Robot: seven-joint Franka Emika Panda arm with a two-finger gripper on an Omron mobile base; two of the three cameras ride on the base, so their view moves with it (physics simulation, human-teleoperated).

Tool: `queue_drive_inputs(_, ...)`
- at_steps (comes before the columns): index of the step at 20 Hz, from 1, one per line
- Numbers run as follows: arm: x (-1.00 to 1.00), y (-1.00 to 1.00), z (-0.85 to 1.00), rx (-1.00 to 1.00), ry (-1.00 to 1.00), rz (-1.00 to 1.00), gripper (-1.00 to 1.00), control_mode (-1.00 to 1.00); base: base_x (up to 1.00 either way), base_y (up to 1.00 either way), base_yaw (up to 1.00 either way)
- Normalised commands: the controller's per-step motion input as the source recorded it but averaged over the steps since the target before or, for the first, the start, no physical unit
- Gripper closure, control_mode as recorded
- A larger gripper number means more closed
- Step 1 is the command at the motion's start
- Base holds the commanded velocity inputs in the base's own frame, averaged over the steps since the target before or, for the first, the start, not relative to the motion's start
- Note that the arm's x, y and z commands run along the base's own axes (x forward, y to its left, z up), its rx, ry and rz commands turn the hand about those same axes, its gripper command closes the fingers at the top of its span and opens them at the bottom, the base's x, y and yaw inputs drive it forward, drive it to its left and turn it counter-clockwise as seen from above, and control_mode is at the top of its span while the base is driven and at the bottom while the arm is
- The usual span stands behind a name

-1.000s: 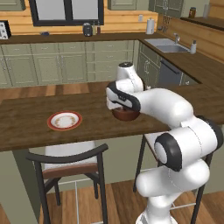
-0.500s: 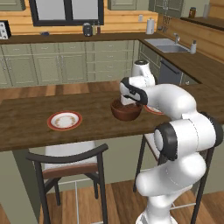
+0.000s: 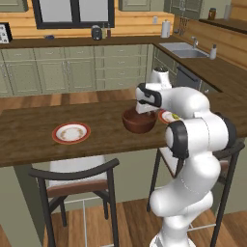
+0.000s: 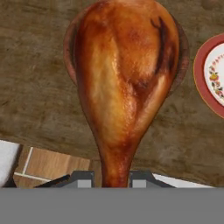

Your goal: Pick the chicken drumstick and lemon from their plates and place them in the bowl. Then put the bowl in the fridge.

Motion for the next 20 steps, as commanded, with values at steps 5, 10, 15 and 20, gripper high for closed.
queue_drive_inputs(5,0.58,0.00,-0.29,0.01,0.00,0.01,1.00,-1.00,0.00,0.00,0.00)
queue_drive_inputs(10,0.56,0.00,-0.27,0.00,0.00,0.01,1.00,-1.00,0.00,0.00,0.00)
queue_drive_inputs(15,0.47,0.00,-0.27,0.00,0.00,0.00,1.00,-1.00,0.00,0.00,0.00)
queue_drive_inputs(20,-0.03,0.00,-0.31,0.00,0.00,0.00,1.00,-1.00,0.00,0.00,0.00)
